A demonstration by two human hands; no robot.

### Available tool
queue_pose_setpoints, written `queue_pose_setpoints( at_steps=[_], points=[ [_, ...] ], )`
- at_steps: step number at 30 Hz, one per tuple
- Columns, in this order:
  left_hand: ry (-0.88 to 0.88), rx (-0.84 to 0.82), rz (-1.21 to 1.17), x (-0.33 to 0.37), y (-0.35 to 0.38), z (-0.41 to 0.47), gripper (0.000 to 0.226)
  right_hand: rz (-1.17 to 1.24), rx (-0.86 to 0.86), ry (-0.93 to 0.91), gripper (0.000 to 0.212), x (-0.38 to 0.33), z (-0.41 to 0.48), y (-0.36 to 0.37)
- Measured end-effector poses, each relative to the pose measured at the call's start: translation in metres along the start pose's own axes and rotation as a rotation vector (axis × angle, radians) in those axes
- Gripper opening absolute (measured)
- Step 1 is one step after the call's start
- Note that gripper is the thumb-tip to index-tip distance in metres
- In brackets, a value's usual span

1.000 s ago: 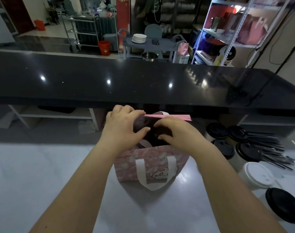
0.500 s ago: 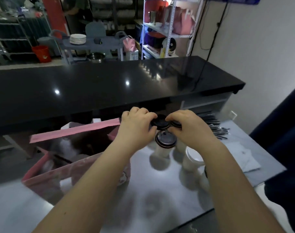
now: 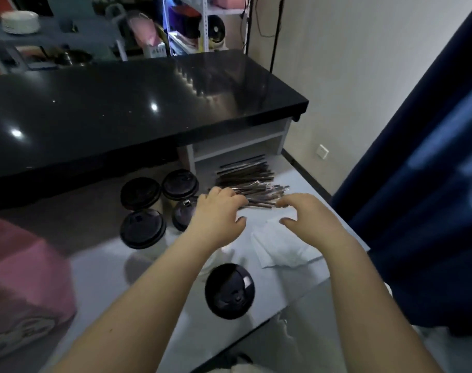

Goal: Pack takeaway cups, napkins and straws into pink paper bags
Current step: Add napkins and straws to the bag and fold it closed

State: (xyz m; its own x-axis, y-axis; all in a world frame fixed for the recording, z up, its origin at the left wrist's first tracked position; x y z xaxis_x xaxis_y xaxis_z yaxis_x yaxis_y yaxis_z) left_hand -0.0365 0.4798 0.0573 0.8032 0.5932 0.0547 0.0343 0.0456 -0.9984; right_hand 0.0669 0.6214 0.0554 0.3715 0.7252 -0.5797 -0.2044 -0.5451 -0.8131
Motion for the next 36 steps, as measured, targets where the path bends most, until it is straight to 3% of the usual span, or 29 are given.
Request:
queue_pose_setpoints(
  at_steps=[6, 11, 13, 17, 23, 28, 31, 33, 36],
  points=[
    [0.044, -0.229, 0.013, 0.046, 0.057, 0.037, 0.048, -0.048, -0.202, 0.219, 0.04, 0.111, 0.014, 0.03],
    [0.016, -0.373, 0.011, 0.047, 0.088, 0.055, 0.052, -0.174, -0.233, 0.325, 0.079, 0.147, 0.029, 0.068],
    [0.003, -0.389, 0.02, 0.046, 0.096, 0.059, 0.052, -0.167, -0.246, 0.328, 0.084, 0.153, 0.03, 0.08],
    [-0.012, -0.402, 0.002, 0.047, 0.106, 0.063, 0.052, -0.124, -0.227, 0.233, 0.065, 0.151, 0.026, 0.092],
    [-0.024, -0.41, -0.009, 0.047, 0.113, 0.064, 0.052, 0.07, 0.013, 0.077, 0.013, 0.13, 0.009, 0.091],
    [-0.024, -0.407, -0.02, 0.045, 0.114, 0.061, 0.05, 0.166, 0.042, 0.062, 0.004, 0.121, 0.007, 0.087],
    [-0.033, -0.393, -0.03, 0.043, 0.113, 0.059, 0.048, 0.338, 0.165, 0.044, 0.008, 0.115, 0.003, 0.067],
    [-0.043, -0.394, -0.043, 0.041, 0.113, 0.058, 0.049, 0.44, 0.254, 0.105, 0.011, 0.122, 0.001, 0.052],
    [-0.045, -0.399, -0.054, 0.042, 0.113, 0.057, 0.049, 0.431, 0.239, 0.219, 0.014, 0.137, 0.004, 0.04]
  ],
)
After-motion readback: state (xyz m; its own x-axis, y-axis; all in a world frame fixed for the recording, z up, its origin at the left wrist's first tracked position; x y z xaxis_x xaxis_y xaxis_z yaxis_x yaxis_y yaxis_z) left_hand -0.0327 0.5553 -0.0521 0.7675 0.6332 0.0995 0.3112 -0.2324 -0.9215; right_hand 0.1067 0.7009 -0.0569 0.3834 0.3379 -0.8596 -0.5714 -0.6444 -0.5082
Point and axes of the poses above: each hand's wrist, its own z-axis towards the middle knuckle, its own y-axis out of the palm, x = y × z, the point moved 8 cm from there along z, towards the middle knuckle, and after that the axes turned 12 degrees about z, right-handed, at the moved point
